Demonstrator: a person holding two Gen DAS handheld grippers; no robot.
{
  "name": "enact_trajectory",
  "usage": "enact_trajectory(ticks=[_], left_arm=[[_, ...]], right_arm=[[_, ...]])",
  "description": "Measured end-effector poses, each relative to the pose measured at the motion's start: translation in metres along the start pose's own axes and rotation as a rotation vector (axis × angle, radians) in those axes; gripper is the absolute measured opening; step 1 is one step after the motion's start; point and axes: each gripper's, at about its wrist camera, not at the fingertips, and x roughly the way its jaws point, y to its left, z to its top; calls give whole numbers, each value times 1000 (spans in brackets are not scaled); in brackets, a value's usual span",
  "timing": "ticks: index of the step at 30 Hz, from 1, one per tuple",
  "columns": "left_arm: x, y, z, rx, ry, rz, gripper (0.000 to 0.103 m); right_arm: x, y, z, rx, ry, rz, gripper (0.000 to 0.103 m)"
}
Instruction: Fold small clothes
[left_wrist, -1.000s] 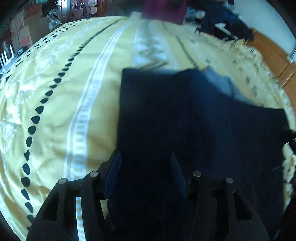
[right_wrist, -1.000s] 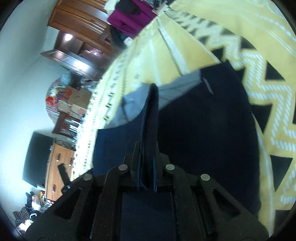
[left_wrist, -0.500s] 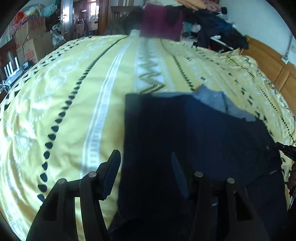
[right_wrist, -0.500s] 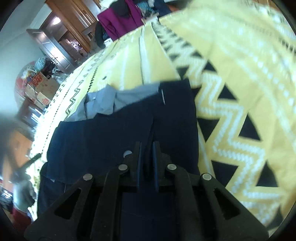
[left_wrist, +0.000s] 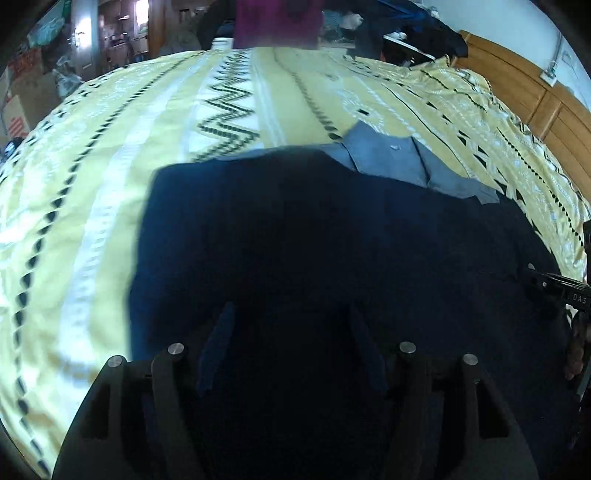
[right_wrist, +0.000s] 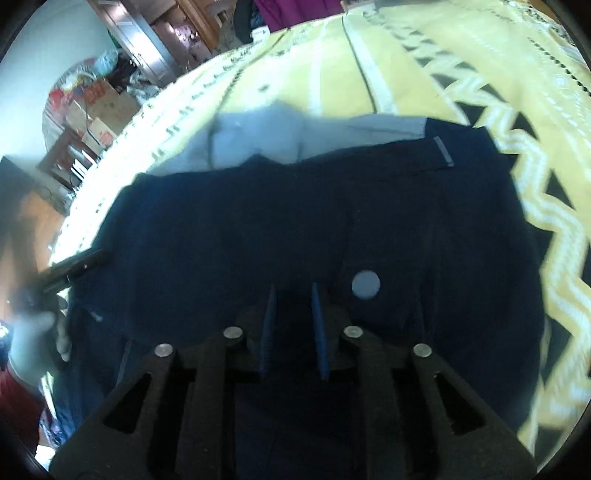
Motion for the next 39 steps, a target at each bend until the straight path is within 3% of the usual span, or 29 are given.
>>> enact_trajectory(ticks=[5,11,15,17,21,25,28,31,39], left_arm=[[-68,37,-31,-100,-74,41,65],[-158,95,-105,-264,-130,83,66],[-196,123,-158,-363,-113,15,66],[-206,127,-180,-382,-100,-28,66],[-218,120,-223,-402,-80,-95,66],[-217,110,-244,-461,-72,-162,66],[-224,105,-253,-436,-64,-174,66],[-234,105,-260,-403,-53,-170,66],[-240,103,-288,-366,11,-180,66]], right_arm=[[-52,-12,-40,71,-18,-9,30],[-110,-23,-104,139,-11,-56,32],[-152,-24,-140,142,-14,-80,37],[-167,-23,-159,142,-8,-91,44],[-185,-29,-183,186,8,-99,45],[-196,-26,-200,192,16,-101,47],[-200,-20,-207,163,29,-106,49],[-201,-17,-215,156,33,-101,59],[-186,-11,-228,164,73,-85,59]])
